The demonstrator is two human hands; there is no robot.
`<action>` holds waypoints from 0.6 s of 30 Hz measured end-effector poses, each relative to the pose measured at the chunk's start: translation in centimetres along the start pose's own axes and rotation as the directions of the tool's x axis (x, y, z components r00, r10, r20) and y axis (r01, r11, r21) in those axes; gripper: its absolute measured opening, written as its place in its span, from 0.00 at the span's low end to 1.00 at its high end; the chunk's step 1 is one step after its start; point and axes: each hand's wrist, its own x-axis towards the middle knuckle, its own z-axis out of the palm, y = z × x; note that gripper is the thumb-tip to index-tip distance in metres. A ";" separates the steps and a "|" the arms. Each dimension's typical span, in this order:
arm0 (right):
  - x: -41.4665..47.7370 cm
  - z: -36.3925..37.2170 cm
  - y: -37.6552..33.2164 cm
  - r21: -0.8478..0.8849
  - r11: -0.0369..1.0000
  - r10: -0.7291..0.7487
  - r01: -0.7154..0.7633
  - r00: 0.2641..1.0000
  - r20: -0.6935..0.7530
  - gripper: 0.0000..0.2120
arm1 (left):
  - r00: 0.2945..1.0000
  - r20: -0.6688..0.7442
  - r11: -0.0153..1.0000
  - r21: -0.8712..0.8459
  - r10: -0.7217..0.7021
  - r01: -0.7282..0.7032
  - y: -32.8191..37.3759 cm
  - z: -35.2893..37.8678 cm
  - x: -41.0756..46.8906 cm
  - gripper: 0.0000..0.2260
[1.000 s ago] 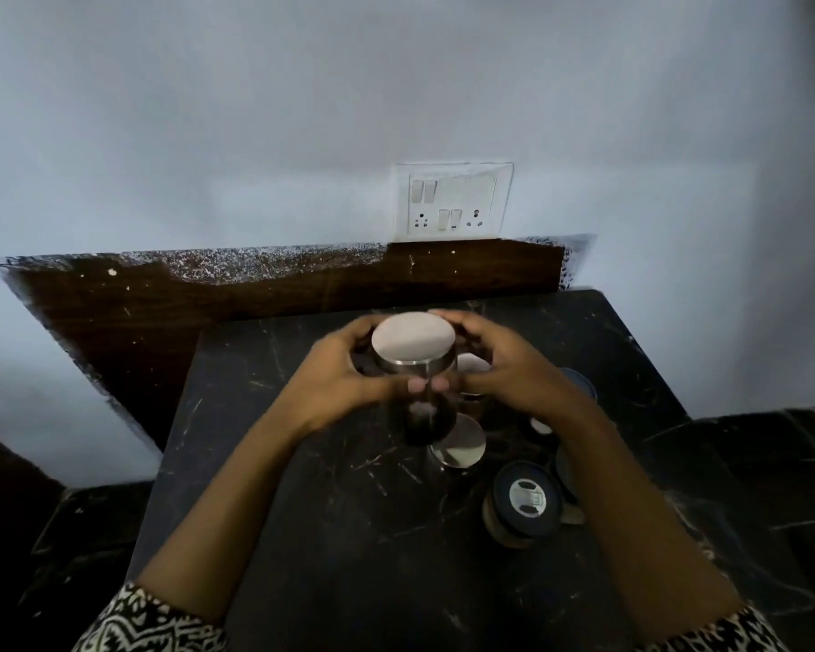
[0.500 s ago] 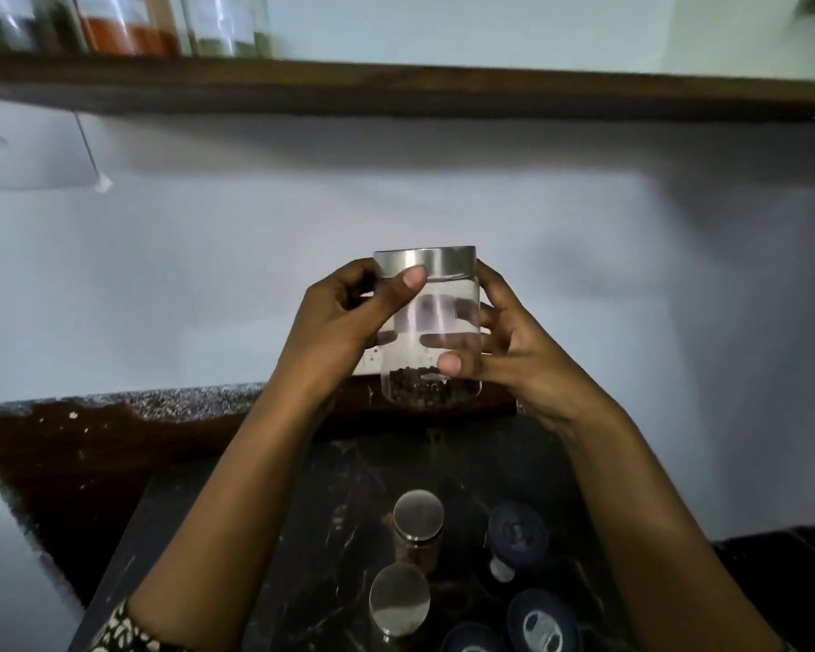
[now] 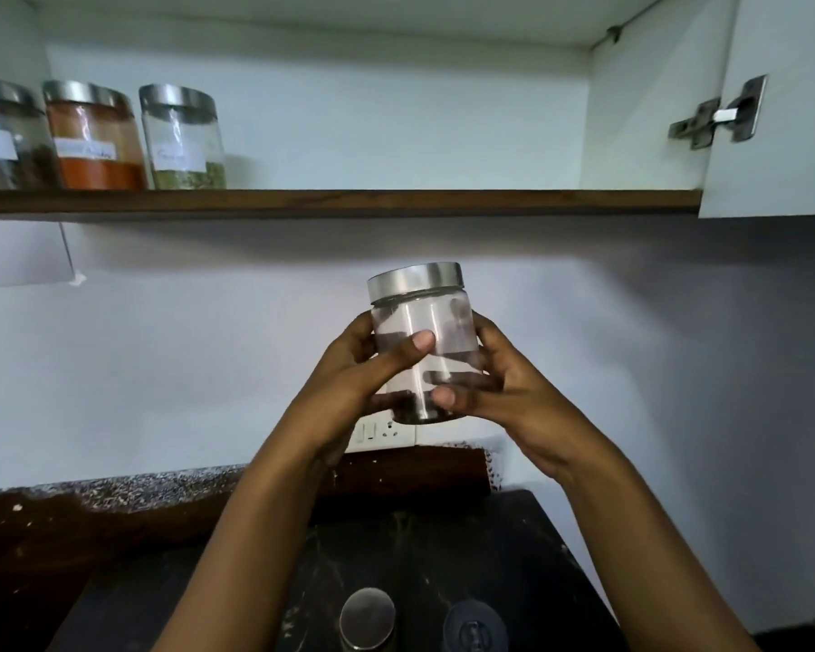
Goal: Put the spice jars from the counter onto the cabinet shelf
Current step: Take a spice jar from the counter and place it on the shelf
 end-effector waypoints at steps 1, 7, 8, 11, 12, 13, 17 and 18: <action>-0.1 -0.2 -0.1 -0.024 1.000 -0.007 0.006 0.999 -0.045 0.44 | 1.000 -0.024 1.000 0.017 0.000 0.001 0.0 0.8 0.1 0.30; -1.0 -0.9 -1.1 -0.172 0.984 -0.083 0.056 0.985 -0.152 0.46 | 0.992 -0.103 0.997 0.049 0.067 -0.062 0.0 3.1 0.6 0.33; -1.1 -1.4 -1.2 -0.169 0.984 -0.076 0.052 0.988 -0.138 0.46 | 0.995 -0.081 0.998 0.015 0.063 -0.062 0.1 3.0 0.8 0.30; -1.2 -3.2 -1.6 -0.032 0.999 -0.033 0.030 0.995 -0.099 0.42 | 1.000 -0.021 0.991 -0.129 0.021 -0.024 0.3 2.6 1.5 0.23; -1.1 -3.6 -1.6 0.023 1.000 -0.018 0.020 0.997 -0.075 0.41 | 1.000 0.001 0.981 -0.192 0.003 -0.003 0.2 2.6 1.6 0.22; -1.1 -3.9 -1.6 0.057 0.998 -0.007 0.010 0.999 -0.049 0.39 | 0.999 0.030 0.966 -0.257 -0.020 0.027 0.2 2.7 1.7 0.24; -1.3 -3.9 -1.4 0.055 0.998 -0.008 0.015 0.992 -0.127 0.38 | 0.998 -0.007 0.947 -0.317 -0.064 0.058 0.0 4.3 1.7 0.23; -1.3 -3.9 -1.3 0.015 1.000 -0.022 0.025 0.984 -0.179 0.39 | 0.997 -0.058 0.964 -0.265 -0.053 0.036 -0.2 4.7 1.6 0.23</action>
